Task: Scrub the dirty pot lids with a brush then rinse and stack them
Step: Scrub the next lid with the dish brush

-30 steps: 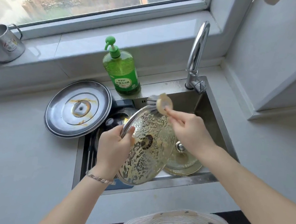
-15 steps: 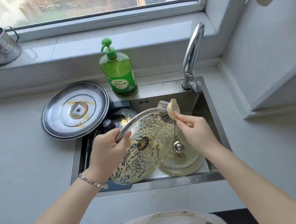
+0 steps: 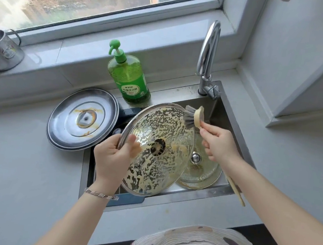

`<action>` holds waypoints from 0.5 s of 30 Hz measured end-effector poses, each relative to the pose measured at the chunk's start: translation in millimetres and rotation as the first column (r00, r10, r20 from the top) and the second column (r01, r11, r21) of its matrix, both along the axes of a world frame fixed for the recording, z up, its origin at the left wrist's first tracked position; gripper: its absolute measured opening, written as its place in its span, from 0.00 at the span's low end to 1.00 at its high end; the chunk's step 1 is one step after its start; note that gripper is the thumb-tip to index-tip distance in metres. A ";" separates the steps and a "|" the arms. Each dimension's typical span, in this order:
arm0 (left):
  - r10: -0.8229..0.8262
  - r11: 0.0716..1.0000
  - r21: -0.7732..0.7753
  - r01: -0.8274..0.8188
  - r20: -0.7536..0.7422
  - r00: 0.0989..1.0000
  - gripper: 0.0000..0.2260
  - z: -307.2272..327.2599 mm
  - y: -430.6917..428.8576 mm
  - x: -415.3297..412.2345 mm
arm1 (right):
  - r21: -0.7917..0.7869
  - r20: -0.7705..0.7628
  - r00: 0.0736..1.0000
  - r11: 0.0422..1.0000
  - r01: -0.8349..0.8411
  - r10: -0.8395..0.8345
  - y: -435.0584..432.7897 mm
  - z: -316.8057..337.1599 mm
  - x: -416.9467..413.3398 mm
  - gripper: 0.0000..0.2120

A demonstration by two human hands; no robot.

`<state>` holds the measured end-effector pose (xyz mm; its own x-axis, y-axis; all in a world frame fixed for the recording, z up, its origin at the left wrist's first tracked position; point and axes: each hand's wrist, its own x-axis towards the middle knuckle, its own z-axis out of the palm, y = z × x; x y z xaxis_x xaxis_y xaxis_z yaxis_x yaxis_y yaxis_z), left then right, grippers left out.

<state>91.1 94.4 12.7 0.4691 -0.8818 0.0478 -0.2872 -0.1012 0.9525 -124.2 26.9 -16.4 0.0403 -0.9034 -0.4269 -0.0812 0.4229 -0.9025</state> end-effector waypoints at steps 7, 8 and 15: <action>0.361 0.933 0.087 -0.350 -0.237 0.902 0.10 -13.8 0.0 2.4 | 0.204 0.012 0.999 0.978 0.042 -0.046 24.1 -27.1 -8.9 0.17; 0.405 0.914 0.110 -0.391 -0.284 0.869 0.09 -14.3 -1.2 3.8 | 0.173 0.001 0.996 0.981 0.088 -0.090 21.9 -26.5 -9.1 0.18; 0.402 0.915 0.240 -0.323 -0.517 0.756 0.05 -15.2 -8.9 -4.4 | 0.045 0.044 0.998 0.998 0.040 -0.042 -3.2 -10.7 12.5 0.25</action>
